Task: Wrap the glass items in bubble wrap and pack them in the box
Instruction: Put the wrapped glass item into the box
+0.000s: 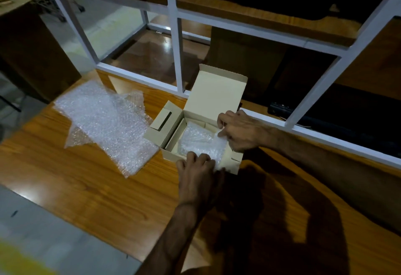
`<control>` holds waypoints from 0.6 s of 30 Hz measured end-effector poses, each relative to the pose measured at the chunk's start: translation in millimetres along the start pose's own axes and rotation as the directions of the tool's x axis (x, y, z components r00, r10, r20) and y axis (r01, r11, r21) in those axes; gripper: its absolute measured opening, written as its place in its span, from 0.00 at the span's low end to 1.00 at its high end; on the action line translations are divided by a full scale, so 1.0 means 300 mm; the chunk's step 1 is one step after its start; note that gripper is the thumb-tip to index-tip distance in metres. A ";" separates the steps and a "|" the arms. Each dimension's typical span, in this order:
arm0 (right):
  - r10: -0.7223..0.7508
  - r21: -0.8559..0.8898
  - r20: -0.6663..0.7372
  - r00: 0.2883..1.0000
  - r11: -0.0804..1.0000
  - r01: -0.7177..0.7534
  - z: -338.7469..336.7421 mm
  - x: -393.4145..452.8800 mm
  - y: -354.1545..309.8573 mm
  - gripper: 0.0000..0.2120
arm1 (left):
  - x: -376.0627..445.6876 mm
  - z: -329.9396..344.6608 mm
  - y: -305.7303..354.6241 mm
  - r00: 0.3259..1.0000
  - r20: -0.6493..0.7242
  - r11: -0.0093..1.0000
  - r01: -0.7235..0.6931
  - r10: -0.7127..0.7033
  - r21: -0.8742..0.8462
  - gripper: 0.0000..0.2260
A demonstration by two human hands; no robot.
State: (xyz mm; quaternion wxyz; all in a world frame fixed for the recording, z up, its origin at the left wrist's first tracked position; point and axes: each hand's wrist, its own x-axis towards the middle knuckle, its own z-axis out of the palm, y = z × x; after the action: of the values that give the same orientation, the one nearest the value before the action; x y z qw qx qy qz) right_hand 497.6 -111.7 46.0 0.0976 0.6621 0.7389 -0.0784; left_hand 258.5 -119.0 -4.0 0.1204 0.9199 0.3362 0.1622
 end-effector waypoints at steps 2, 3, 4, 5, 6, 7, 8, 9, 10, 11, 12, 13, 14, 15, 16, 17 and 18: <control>-0.006 -0.046 -0.020 1.000 0.999 0.005 0.007 -0.014 -0.017 0.12 | 0.012 0.003 0.006 1.000 0.020 1.000 0.011 -0.011 0.018 0.18; -0.009 -0.061 -0.039 0.999 0.998 0.007 0.008 -0.016 -0.020 0.13 | 0.020 0.003 0.005 1.000 0.031 1.000 0.000 -0.001 0.029 0.14; -0.017 -0.064 -0.054 0.998 0.998 0.013 0.009 -0.017 -0.020 0.14 | 0.027 0.001 0.003 0.999 0.051 0.999 -0.012 0.010 0.041 0.10; -0.028 -0.054 -0.069 0.997 0.998 0.024 0.010 -0.017 -0.018 0.15 | 0.033 -0.004 0.003 0.997 0.079 0.998 -0.017 0.013 0.057 0.08; -0.042 -0.030 -0.075 0.996 0.999 0.039 0.012 -0.017 -0.019 0.16 | 0.040 -0.010 0.003 0.994 0.108 0.997 -0.020 0.012 0.074 0.08; -0.052 -0.003 -0.062 0.997 0.999 0.052 0.016 -0.018 -0.022 0.16 | 0.044 -0.015 0.004 0.992 0.126 0.996 -0.022 0.011 0.089 0.08; -0.057 0.021 -0.038 0.998 0.998 0.058 0.023 -0.018 -0.026 0.16 | 0.048 -0.019 0.006 0.990 0.140 0.995 -0.027 0.013 0.099 0.08; -0.051 0.041 -0.006 0.999 0.998 0.052 0.032 -0.017 -0.032 0.17 | 0.051 -0.024 0.011 0.989 0.146 0.994 -0.034 0.018 0.108 0.08; -0.039 0.064 0.029 0.999 0.997 0.037 0.037 -0.017 -0.038 0.18 | 0.055 -0.027 0.015 0.989 0.146 0.992 -0.037 0.019 0.118 0.08; -0.024 0.085 0.055 0.998 0.996 0.020 0.037 -0.015 -0.044 0.20 | 0.058 -0.027 0.016 0.990 0.142 0.991 -0.036 0.017 0.126 0.09; -0.014 0.097 0.075 0.997 0.995 0.006 0.036 -0.014 -0.047 0.21 | 0.061 -0.022 0.015 0.991 0.132 0.991 -0.030 0.013 0.130 0.09; -0.013 0.091 0.093 0.996 0.996 0.004 0.031 -0.012 -0.051 0.22 | 0.063 -0.016 0.014 0.993 0.118 0.991 -0.023 0.007 0.135 0.08; -0.022 0.068 0.104 0.994 0.998 0.015 0.022 -0.010 -0.059 0.20 | 0.065 -0.008 0.011 0.994 0.108 0.990 -0.015 0.000 0.140 0.08; -0.036 0.032 0.115 0.993 0.999 0.033 0.018 -0.007 -0.065 0.18 | 0.067 -0.001 0.008 0.995 0.098 0.989 -0.009 -0.005 0.147 0.08; -0.052 -0.003 0.131 0.990 0.999 0.053 0.023 0.000 -0.071 0.16 | 0.068 0.005 0.001 0.995 0.099 0.990 0.001 -0.016 0.144 0.08; -0.063 -0.032 0.157 0.986 0.997 0.069 0.031 0.005 -0.081 0.16 | 0.068 0.010 -0.004 0.995 0.099 0.989 0.007 -0.023 0.150 0.09; -0.065 -0.049 0.179 0.982 0.996 0.075 0.037 0.009 -0.093 0.15 | 0.069 0.016 -0.009 0.995 0.094 0.987 0.010 -0.025 0.161 0.11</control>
State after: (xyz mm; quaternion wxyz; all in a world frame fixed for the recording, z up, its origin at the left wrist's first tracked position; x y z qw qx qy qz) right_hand 470.0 -114.8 34.2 0.1783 0.6232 0.7520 -0.1198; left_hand 273.6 -104.0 -4.7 0.0634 0.9303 0.3500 0.0896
